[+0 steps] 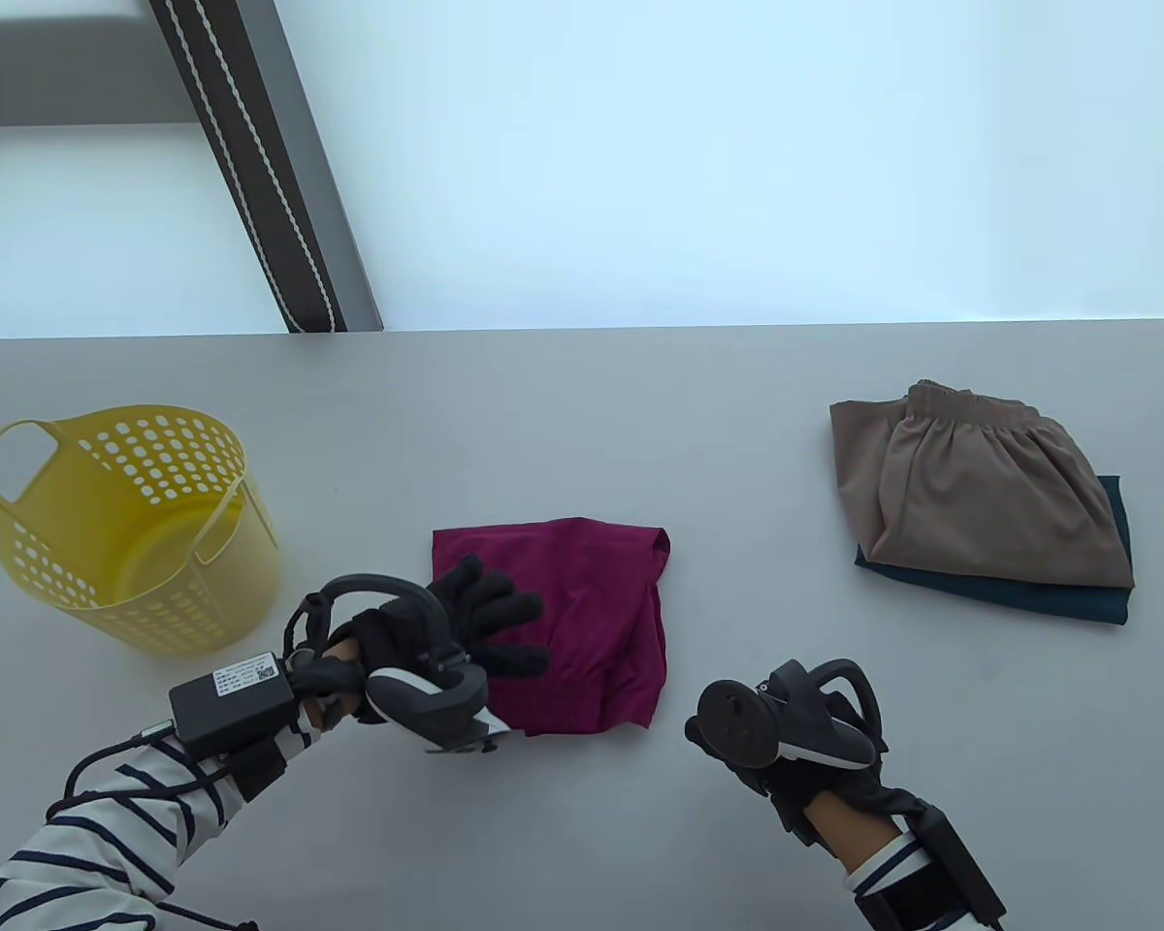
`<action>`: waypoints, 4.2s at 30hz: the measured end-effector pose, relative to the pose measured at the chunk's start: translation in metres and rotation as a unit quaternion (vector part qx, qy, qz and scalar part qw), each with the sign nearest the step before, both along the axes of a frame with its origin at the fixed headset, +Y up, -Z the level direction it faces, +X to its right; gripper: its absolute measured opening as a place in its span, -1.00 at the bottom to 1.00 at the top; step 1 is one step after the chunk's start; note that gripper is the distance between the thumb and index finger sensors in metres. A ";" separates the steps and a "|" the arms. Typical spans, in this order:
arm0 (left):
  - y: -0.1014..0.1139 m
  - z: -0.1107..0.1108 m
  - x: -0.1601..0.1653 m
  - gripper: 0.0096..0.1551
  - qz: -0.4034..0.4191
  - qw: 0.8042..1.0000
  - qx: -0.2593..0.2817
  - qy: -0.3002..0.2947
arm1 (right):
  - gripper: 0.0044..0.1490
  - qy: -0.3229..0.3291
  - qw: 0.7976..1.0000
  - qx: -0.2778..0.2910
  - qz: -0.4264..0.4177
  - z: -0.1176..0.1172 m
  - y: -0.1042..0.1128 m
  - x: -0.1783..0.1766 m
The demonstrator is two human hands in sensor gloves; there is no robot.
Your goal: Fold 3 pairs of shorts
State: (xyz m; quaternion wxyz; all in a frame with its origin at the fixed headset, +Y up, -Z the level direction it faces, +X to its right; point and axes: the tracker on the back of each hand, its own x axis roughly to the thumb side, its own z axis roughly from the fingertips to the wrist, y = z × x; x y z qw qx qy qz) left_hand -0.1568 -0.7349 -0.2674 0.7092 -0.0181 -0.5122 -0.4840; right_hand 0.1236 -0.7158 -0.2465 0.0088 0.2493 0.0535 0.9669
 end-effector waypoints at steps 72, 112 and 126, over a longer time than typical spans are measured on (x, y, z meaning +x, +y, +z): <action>0.169 -0.124 0.014 -0.56 0.615 0.711 -0.134 0.315 | 0.09 -0.106 0.987 0.023 -0.114 -0.009 0.021 0.018; 0.348 0.065 -0.125 -0.37 0.688 0.696 0.201 0.045 | -0.38 0.018 0.868 0.331 -0.369 0.056 0.329 -0.001; 0.311 -0.045 -0.082 -0.53 0.578 0.786 0.010 0.218 | -0.43 -0.131 0.959 0.210 -0.138 -0.035 0.313 0.008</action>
